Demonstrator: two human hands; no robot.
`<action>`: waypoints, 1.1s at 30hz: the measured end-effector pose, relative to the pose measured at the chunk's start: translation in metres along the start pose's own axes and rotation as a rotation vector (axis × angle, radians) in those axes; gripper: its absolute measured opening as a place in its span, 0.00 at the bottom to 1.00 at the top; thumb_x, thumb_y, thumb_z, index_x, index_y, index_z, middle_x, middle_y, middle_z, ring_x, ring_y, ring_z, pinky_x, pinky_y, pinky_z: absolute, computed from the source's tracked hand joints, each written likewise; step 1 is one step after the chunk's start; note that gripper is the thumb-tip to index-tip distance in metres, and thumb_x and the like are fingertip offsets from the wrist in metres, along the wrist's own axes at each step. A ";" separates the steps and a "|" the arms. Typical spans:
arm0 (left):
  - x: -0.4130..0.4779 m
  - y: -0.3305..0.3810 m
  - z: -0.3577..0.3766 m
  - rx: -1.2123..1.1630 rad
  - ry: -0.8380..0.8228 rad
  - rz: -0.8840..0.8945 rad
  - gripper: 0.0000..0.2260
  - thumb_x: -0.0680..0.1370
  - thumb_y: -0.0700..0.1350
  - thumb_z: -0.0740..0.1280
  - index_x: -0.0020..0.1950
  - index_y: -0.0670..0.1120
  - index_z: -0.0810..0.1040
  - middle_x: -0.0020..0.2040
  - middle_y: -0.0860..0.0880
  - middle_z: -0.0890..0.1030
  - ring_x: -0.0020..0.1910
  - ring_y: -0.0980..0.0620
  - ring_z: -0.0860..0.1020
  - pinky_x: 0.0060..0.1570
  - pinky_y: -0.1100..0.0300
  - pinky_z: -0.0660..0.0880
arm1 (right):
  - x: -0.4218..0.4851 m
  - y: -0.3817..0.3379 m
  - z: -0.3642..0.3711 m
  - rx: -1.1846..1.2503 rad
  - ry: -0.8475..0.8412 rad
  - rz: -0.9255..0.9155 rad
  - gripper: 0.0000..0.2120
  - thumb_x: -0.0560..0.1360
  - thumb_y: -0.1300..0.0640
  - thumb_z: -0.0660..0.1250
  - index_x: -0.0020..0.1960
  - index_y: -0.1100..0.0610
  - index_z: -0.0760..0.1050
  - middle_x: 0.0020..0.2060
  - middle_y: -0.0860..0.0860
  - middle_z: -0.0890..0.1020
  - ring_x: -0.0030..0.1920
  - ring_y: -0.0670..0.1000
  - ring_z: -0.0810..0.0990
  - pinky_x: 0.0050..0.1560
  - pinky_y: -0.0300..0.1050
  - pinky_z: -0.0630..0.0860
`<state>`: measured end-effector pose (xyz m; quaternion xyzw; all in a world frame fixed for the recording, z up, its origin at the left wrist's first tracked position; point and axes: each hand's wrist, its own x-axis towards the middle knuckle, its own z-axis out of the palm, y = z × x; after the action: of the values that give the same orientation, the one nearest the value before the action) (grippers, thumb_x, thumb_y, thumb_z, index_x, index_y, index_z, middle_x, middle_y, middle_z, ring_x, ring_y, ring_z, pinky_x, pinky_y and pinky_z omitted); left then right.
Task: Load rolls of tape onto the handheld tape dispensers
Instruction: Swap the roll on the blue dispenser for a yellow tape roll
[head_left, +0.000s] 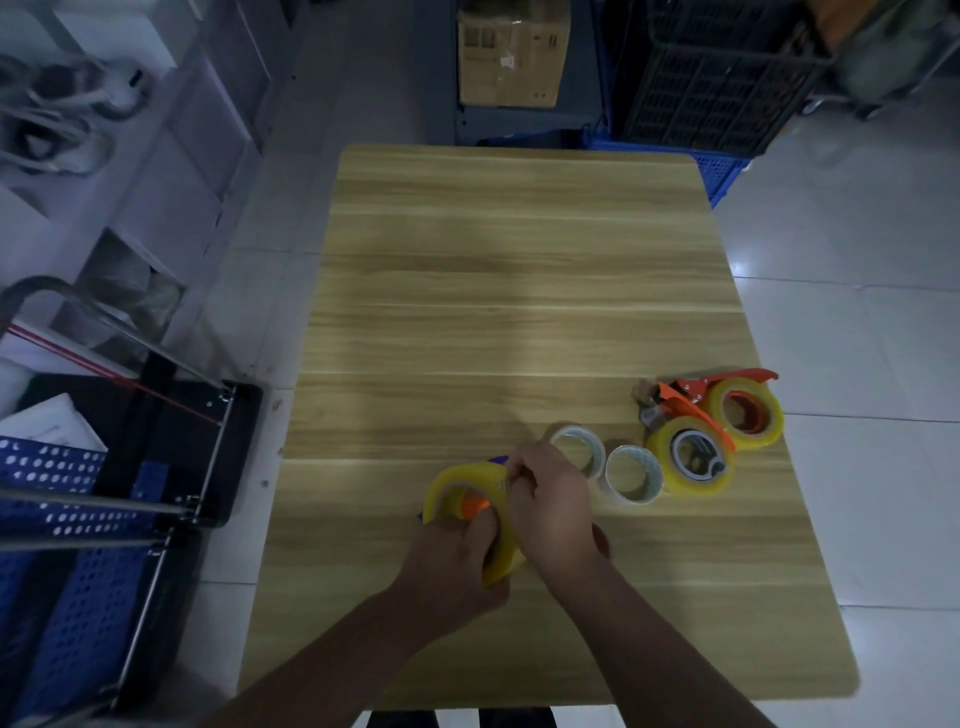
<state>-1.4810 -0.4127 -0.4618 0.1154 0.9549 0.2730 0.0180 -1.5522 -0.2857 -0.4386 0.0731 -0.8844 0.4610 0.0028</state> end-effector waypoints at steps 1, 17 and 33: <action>0.000 0.001 0.000 0.002 -0.011 -0.006 0.24 0.58 0.54 0.68 0.50 0.45 0.69 0.26 0.52 0.74 0.22 0.51 0.71 0.24 0.67 0.57 | -0.001 -0.001 0.000 0.004 0.010 0.001 0.07 0.62 0.68 0.57 0.33 0.58 0.71 0.30 0.49 0.74 0.33 0.46 0.72 0.32 0.37 0.68; -0.006 0.003 0.002 0.000 -0.065 -0.058 0.25 0.59 0.54 0.68 0.51 0.46 0.68 0.27 0.50 0.75 0.22 0.49 0.72 0.20 0.65 0.64 | -0.007 0.002 -0.001 -0.012 0.007 -0.004 0.10 0.63 0.69 0.57 0.35 0.58 0.74 0.33 0.50 0.76 0.35 0.48 0.74 0.35 0.42 0.72; -0.010 -0.009 -0.001 0.287 -0.123 0.481 0.27 0.59 0.54 0.73 0.52 0.47 0.69 0.38 0.50 0.81 0.33 0.49 0.77 0.31 0.63 0.72 | 0.011 0.006 -0.016 0.077 -0.366 -0.171 0.13 0.60 0.68 0.55 0.39 0.57 0.74 0.36 0.38 0.73 0.38 0.39 0.72 0.40 0.31 0.65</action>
<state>-1.4728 -0.4232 -0.4665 0.3562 0.9261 0.1242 -0.0061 -1.5644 -0.2708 -0.4336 0.2305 -0.8425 0.4714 -0.1216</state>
